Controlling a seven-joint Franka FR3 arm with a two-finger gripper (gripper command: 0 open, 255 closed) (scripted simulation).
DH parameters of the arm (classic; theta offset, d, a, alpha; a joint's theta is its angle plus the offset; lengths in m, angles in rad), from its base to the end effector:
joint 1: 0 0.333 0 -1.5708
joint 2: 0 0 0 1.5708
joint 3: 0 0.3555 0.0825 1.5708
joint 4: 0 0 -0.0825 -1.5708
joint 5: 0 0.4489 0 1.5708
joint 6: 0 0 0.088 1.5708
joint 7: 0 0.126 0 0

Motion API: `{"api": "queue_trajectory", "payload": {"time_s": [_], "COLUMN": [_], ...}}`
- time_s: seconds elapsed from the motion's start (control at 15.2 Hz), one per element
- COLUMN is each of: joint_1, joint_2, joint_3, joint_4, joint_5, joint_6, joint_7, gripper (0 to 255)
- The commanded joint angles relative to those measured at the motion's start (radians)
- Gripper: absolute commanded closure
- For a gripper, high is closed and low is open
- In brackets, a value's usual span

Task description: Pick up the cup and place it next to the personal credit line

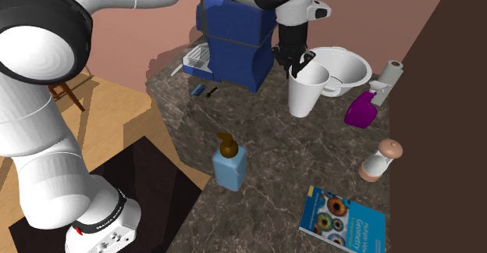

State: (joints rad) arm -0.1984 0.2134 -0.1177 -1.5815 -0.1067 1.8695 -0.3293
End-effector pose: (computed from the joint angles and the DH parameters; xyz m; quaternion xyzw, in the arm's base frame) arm 0.6728 -0.2236 0.5263 0.9970 0.0221 0.0157 0.0726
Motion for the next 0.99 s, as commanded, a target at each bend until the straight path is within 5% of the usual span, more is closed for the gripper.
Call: {"api": "queue_trajectory", "payload": {"time_s": [0.0, 0.92], "joint_1": [0.000, 0.160], "joint_2": [0.000, -0.089], "joint_3": [0.000, 0.108], "joint_4": [0.028, -0.059], "joint_5": [0.001, -0.039], "joint_6": [-0.028, -0.066], "joint_7": [-0.004, 0.267], "gripper": [255, 255]}}
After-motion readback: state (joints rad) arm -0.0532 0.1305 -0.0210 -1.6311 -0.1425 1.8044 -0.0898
